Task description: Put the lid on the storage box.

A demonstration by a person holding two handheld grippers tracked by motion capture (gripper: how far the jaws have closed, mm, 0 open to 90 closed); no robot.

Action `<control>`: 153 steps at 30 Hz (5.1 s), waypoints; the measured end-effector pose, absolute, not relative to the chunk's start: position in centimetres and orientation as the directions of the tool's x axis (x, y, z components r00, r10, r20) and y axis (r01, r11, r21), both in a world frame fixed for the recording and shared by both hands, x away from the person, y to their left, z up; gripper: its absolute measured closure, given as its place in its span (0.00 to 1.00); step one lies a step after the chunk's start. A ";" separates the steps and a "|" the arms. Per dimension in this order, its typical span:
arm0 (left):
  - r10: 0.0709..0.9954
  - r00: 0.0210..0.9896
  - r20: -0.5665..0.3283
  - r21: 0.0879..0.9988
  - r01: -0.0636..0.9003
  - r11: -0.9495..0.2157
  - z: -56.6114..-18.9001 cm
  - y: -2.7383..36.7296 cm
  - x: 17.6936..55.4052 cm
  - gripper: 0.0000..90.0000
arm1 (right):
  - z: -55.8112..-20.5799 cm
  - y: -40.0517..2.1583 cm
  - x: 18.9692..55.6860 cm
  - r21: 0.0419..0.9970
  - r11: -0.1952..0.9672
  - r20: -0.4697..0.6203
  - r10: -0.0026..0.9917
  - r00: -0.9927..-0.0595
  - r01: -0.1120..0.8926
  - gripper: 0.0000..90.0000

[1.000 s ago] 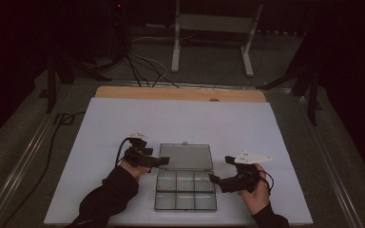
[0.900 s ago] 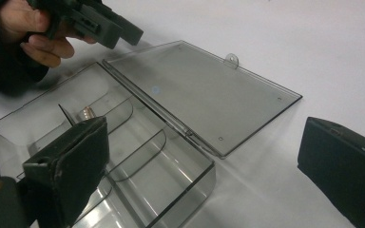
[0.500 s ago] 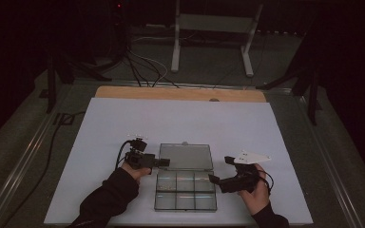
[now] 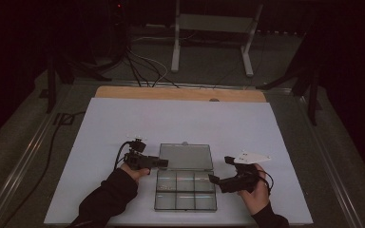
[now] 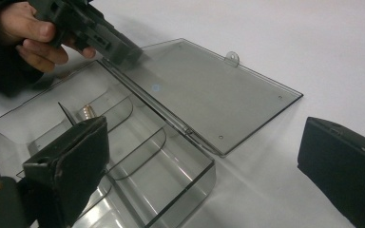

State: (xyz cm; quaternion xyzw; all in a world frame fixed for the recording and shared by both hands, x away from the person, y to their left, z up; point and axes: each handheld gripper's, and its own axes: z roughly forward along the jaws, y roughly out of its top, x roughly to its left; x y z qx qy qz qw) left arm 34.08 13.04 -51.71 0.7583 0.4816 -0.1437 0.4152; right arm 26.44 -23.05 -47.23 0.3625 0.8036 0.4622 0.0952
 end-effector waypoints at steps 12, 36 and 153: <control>0.592 0.501 -0.632 0.493 0.849 -0.191 -51.9 12.9 34.0 0.51 | -47.3 -23.0 26.5 0.808 0.312 0.186 0.669 -0.720 0.499 0.03; 0.556 0.546 -0.627 0.556 0.813 -0.171 -51.4 13.8 33.7 0.73 | -47.3 -23.0 26.5 0.810 0.309 0.185 0.671 -0.718 0.499 0.03; 0.298 0.945 0.132 0.898 0.013 -0.440 -50.3 15.3 29.3 0.96 | -47.4 -23.4 25.9 0.735 0.243 0.339 0.678 -0.652 0.634 1.00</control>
